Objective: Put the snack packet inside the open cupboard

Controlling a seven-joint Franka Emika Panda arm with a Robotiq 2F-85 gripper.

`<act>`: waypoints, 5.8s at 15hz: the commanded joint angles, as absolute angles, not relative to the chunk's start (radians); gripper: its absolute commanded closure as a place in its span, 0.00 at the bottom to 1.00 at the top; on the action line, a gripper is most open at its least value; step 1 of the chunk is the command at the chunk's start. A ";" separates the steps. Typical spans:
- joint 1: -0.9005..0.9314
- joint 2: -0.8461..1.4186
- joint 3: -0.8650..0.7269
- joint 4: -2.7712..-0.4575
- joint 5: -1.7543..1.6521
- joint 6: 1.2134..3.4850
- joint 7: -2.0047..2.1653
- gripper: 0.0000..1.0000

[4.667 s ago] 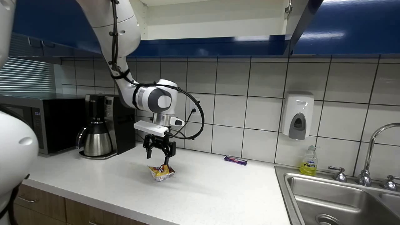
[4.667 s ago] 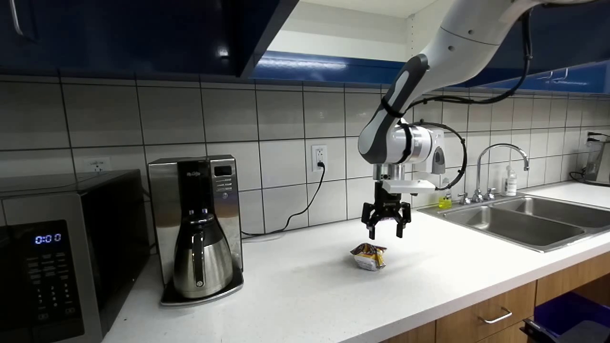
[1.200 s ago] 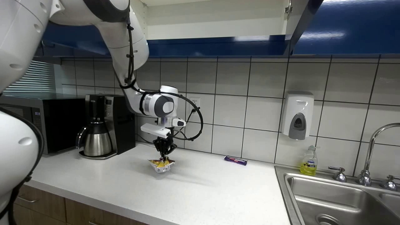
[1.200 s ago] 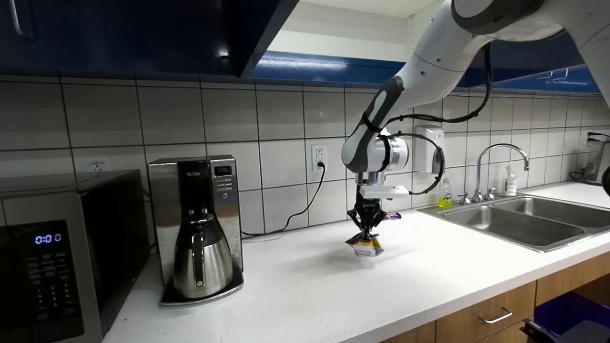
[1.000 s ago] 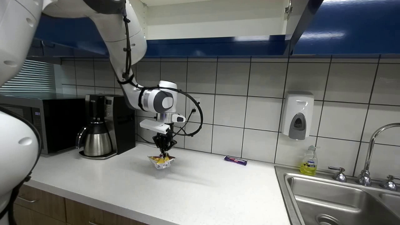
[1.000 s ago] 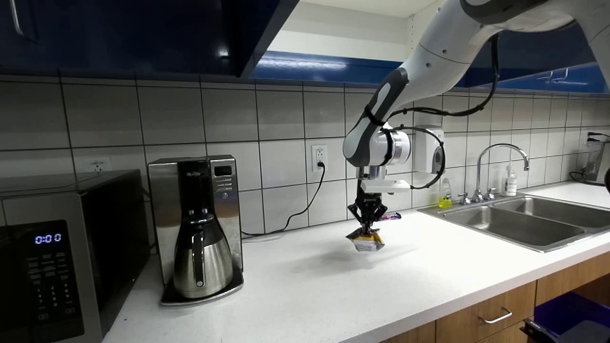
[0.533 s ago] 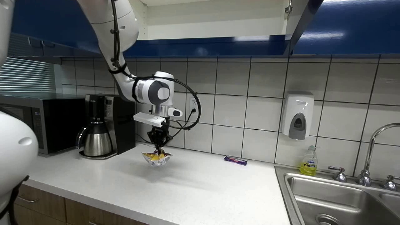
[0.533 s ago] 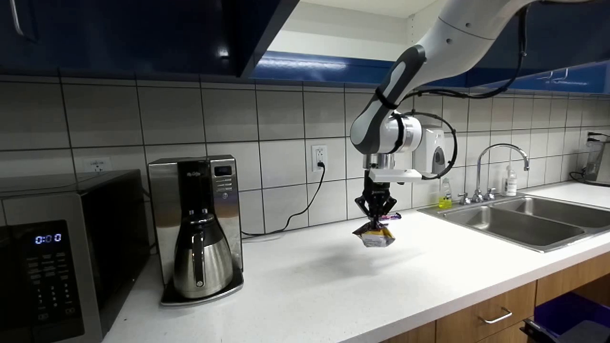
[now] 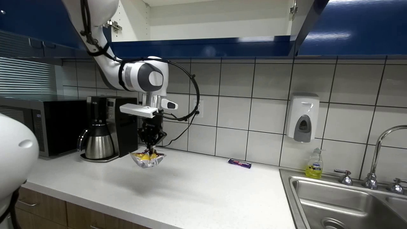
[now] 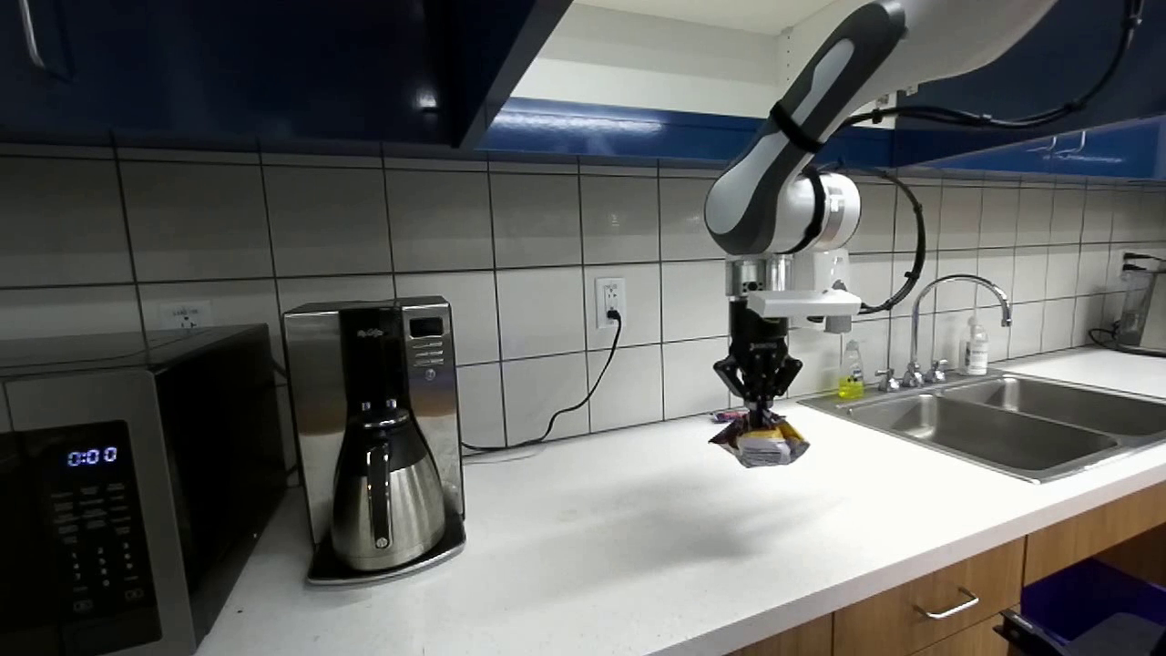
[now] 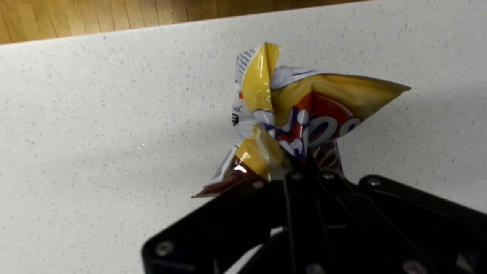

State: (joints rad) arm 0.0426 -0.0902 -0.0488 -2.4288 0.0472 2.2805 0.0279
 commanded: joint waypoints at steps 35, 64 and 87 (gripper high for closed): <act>0.042 -0.513 0.096 -1.751 0.016 1.804 0.104 1.00; 0.019 0.056 0.052 -1.105 -0.073 1.876 0.112 1.00; 0.030 0.168 0.023 -0.988 -0.067 1.877 0.155 0.05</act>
